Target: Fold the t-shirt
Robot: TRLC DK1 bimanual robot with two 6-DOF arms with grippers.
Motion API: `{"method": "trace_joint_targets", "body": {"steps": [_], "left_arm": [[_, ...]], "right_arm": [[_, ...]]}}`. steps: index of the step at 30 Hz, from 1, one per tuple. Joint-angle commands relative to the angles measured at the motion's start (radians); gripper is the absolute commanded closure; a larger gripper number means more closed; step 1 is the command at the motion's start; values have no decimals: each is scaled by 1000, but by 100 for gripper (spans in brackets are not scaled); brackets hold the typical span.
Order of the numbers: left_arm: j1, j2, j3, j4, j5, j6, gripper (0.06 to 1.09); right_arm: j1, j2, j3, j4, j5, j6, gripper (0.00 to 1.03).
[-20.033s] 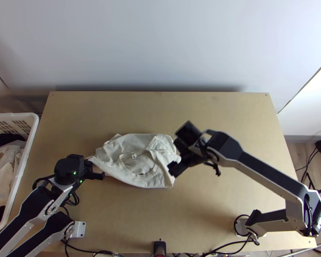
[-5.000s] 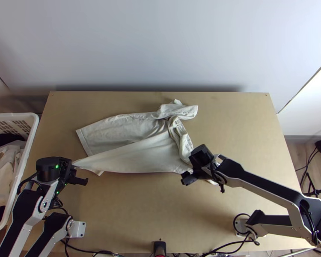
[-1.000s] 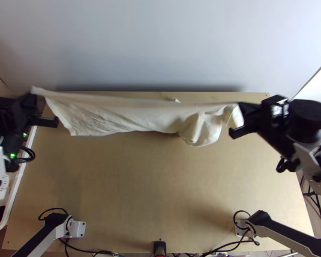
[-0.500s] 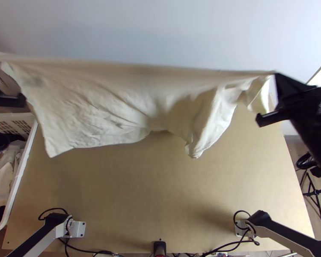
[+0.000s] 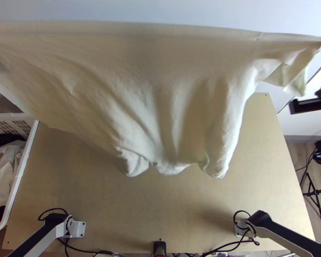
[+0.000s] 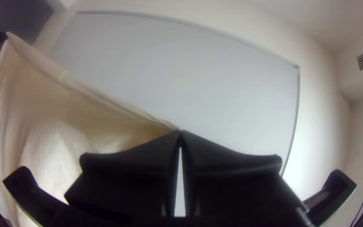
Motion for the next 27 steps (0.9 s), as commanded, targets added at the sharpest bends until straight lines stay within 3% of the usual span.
{"method": "trace_joint_targets", "body": {"steps": [1,10,20,27], "left_arm": [[-1,-7,-1,53,-10,8,105],[-51,-71,-4,-80,1,10,105],[-74,-206,-82,-217,2,5,105],[-76,-316,-133,-321,35,8,105]], "right_arm": [[-1,-33,-3,69,10,-42,100],[1,-91,-23,38,42,-38,100],[-1,-185,-43,-123,65,60,100],[-2,-238,-37,-209,68,65,100]]}}
